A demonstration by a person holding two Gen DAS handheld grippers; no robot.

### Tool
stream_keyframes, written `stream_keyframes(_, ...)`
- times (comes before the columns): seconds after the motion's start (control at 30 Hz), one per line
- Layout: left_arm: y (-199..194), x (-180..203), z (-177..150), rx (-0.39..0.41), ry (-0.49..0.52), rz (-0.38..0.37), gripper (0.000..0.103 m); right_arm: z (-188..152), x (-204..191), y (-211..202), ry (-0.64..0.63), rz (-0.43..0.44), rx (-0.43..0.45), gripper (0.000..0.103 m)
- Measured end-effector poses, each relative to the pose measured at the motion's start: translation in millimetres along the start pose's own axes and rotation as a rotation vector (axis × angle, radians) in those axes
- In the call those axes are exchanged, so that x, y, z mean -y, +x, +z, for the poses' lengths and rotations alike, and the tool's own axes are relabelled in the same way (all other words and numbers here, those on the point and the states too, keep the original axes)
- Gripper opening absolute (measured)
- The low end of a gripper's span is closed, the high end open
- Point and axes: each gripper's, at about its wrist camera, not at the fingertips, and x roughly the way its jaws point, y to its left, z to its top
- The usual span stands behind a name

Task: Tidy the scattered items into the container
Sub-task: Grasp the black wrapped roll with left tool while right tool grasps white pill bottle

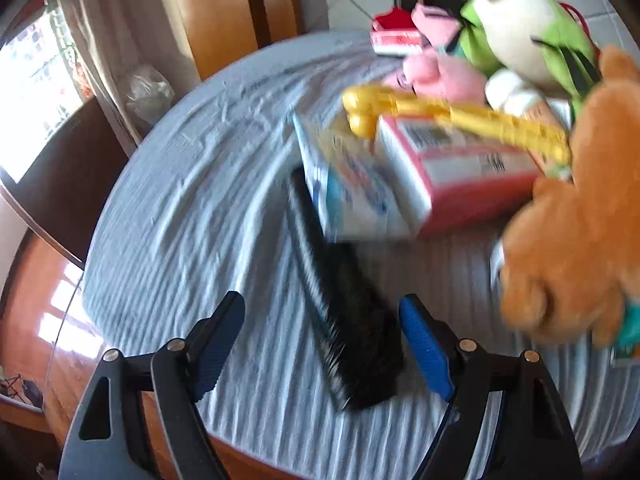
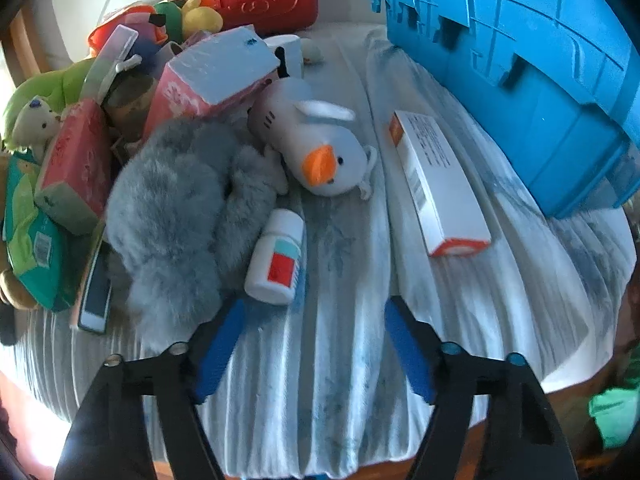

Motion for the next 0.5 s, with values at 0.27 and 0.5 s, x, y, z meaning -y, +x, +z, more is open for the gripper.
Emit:
stream_keyframes(0.27, 28, -9, -3, 0.008, -0.056, -0.05, 0.077, 5, -14, 22, -0.055, -0.021, 0.032, 0.038)
stream_keyframes(0.5, 25, -13, -11, 0.028, -0.065, -0.084, 0.079, 9, -9, 21, -0.053, -0.007, 0.104, 0.043)
